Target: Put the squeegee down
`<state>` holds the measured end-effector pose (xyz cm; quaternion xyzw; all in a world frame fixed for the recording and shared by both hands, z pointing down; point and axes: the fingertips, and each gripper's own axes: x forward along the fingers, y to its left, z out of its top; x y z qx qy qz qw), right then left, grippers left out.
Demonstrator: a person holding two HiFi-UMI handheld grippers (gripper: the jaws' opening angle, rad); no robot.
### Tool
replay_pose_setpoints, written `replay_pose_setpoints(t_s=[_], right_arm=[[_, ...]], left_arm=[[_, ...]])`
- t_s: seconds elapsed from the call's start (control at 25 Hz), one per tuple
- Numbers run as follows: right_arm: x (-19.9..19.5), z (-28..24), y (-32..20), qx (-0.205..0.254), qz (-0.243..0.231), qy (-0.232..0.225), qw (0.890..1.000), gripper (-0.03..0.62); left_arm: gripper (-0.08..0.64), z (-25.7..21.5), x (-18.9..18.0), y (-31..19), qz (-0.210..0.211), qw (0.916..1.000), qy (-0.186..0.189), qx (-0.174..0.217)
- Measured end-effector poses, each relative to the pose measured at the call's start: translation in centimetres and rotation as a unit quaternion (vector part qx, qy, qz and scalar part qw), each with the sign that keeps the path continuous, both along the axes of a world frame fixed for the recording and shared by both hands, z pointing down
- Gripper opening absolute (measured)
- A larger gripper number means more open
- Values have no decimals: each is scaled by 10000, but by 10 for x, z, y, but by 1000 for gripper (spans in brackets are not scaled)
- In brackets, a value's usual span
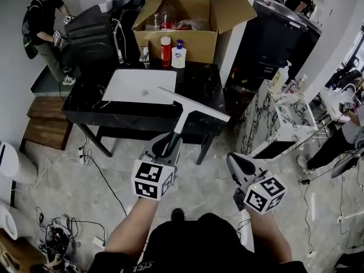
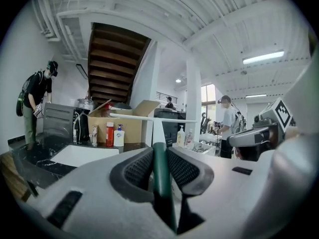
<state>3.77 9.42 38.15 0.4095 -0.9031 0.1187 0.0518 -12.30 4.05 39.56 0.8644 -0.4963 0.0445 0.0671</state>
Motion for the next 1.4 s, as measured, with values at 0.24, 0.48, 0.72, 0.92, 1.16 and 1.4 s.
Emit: replay_pose_setpoints(t_s=[0.24,0.48,0.72,0.92,1.16,1.4], right_arm=[[0,4,-18,-97,109,-69,9999,6],[-2,13,-49,-152,36,-139,9998,6],[-8,16,-101,-204,-162,-180,9995,6],[-11,23,-148,-327,-398,-220,9984,6],[-8,28,-202,-320,-666,-189,9971,6],[21,42,-243,-525,-620,-377,9960,6]], left_arm=[[104,3,-8,-19,21,10000,17,-68],[104,10,-9,-43,-17,9999,46,-163],[104,12,-18,-86,-199,9993,155,-259],[104,21,-10,-131,-317,9981,290,-435],[104,33,10,-180,-327,9972,179,-655],[104,41,42,-222,-252,9961,52,-840]])
